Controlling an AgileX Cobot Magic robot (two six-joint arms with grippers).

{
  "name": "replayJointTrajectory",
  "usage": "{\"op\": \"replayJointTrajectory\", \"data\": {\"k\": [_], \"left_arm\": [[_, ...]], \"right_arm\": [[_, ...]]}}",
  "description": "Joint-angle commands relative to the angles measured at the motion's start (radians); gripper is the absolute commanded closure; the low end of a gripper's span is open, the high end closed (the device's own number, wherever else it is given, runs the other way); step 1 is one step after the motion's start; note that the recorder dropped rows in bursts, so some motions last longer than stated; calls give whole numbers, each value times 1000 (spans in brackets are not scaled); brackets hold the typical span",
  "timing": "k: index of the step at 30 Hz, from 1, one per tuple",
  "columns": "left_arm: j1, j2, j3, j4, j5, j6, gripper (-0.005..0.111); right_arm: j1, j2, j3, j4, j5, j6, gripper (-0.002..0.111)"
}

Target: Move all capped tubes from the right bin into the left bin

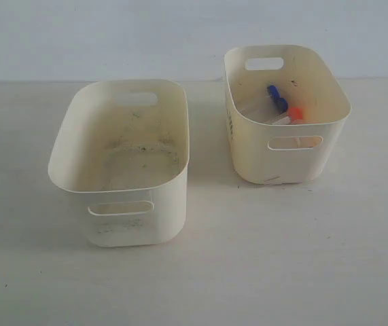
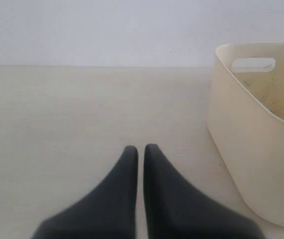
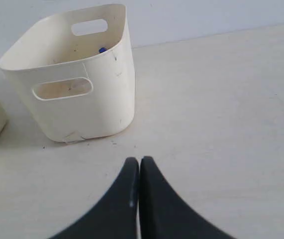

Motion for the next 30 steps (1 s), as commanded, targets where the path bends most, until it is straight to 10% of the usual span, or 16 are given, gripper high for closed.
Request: {"op": "replayJointTrajectory", "data": {"k": [1,30], "left_arm": [[-4,-4,3,-9,1,-2,103],[-4,-4,3,-9,1,-2,103]], "right_arm": [[-4,-3,0,-1,-13,-7,108],[-4,-3,0,-5,-131,-75,108]]}}
